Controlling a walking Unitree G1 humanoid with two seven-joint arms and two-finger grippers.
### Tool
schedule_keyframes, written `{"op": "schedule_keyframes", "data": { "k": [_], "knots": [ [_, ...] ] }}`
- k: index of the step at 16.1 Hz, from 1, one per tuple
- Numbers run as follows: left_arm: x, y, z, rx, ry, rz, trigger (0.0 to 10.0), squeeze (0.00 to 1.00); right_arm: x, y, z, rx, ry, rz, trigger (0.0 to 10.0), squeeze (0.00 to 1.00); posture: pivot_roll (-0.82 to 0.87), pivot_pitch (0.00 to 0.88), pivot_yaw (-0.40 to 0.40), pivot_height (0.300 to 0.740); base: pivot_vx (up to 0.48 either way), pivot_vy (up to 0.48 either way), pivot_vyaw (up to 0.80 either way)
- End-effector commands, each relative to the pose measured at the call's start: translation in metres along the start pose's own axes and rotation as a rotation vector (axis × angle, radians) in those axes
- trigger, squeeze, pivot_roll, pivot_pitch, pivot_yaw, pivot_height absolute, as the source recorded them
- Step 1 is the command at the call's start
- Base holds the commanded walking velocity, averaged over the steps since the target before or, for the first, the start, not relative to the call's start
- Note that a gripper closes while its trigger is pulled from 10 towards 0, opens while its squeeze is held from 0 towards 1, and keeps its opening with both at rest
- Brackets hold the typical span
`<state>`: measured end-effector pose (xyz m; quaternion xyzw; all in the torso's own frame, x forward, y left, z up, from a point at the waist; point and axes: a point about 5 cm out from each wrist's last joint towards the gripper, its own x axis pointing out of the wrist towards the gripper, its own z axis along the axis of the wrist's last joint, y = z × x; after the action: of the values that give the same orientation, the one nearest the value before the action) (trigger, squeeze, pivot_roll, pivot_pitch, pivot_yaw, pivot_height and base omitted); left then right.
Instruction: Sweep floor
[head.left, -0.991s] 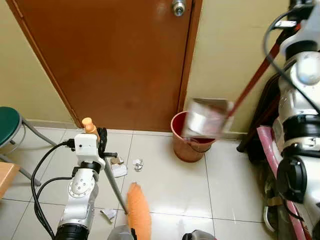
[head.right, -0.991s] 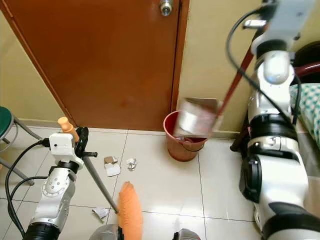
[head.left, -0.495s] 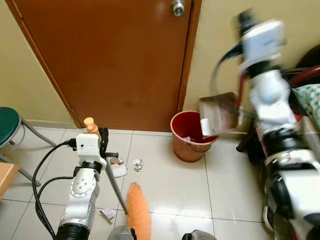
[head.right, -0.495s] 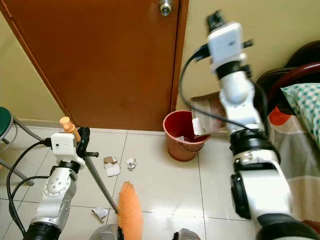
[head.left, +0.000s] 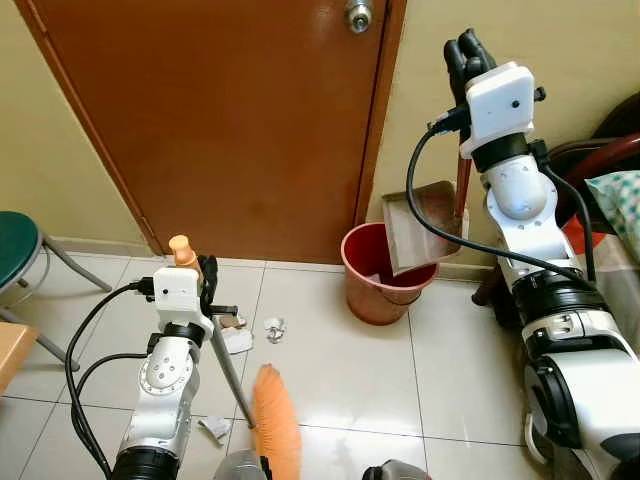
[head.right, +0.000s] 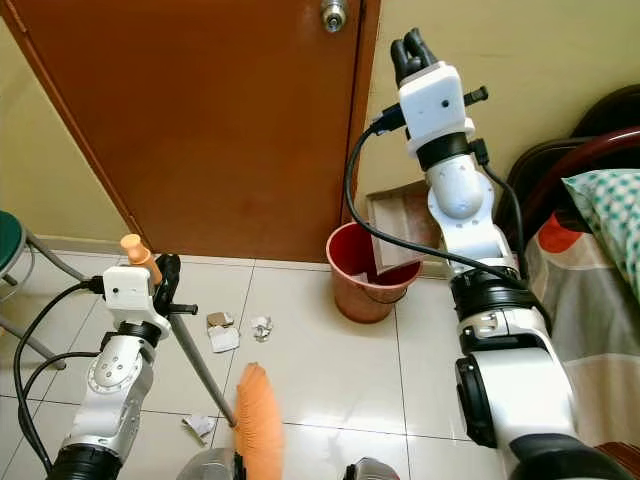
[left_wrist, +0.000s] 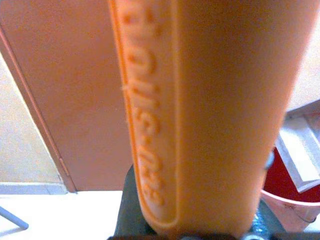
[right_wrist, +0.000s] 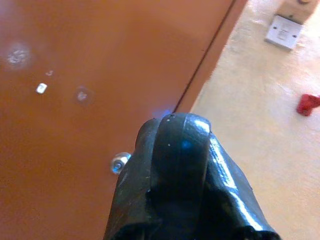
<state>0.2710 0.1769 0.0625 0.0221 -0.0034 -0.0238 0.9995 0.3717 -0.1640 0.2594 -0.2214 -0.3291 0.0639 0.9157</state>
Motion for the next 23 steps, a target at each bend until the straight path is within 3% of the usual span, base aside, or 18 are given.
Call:
{"op": "schedule_keyframes", "data": {
  "k": [1, 3, 9, 10, 11, 13, 18, 23],
  "knots": [
    [-0.005, 0.004, -0.012, 0.082, 0.079, -0.018, 10.0, 0.00, 0.008, -0.014, 0.017, -0.025, -0.095, -0.044, 10.0, 0.00, 0.02, 0.000, -0.008, 0.740, 0.000, 0.000, 0.00],
    [-0.004, 0.003, -0.013, 0.077, 0.081, -0.017, 10.0, 0.00, 0.008, -0.016, 0.017, -0.038, -0.095, -0.048, 10.0, 0.00, 0.02, 0.000, -0.011, 0.740, 0.000, 0.000, 0.00],
    [-0.004, 0.003, -0.013, 0.069, 0.082, -0.010, 10.0, 0.00, 0.001, -0.054, 0.021, -0.190, -0.096, -0.230, 10.0, 0.00, 0.01, 0.000, -0.013, 0.740, 0.000, 0.000, 0.00],
    [-0.004, 0.003, -0.013, 0.069, 0.082, -0.010, 10.0, 0.00, 0.001, -0.058, 0.023, -0.206, -0.099, -0.250, 10.0, 0.00, 0.01, 0.000, -0.013, 0.740, 0.000, 0.000, 0.00],
    [-0.004, 0.003, -0.013, 0.068, 0.083, -0.009, 10.0, 0.00, -0.002, -0.074, 0.025, -0.222, -0.089, -0.300, 10.0, 0.00, 0.01, 0.000, -0.009, 0.740, 0.000, 0.000, 0.00],
    [-0.002, 0.003, -0.013, 0.067, 0.085, -0.010, 10.0, 0.00, -0.004, -0.082, 0.023, -0.217, -0.071, -0.311, 10.0, 0.00, 0.00, 0.000, -0.006, 0.740, 0.000, 0.000, 0.00],
    [0.001, 0.004, -0.013, 0.076, 0.088, -0.019, 10.0, 0.00, -0.019, -0.080, 0.007, -0.214, 0.008, -0.308, 10.0, 0.00, -0.01, 0.000, 0.001, 0.740, 0.000, 0.000, 0.00],
    [0.003, 0.006, -0.011, 0.103, 0.081, -0.018, 10.0, 0.00, -0.038, -0.066, -0.012, -0.170, 0.101, -0.308, 10.0, 0.00, 0.00, 0.000, 0.005, 0.740, 0.000, 0.000, 0.00]
  ]
}}
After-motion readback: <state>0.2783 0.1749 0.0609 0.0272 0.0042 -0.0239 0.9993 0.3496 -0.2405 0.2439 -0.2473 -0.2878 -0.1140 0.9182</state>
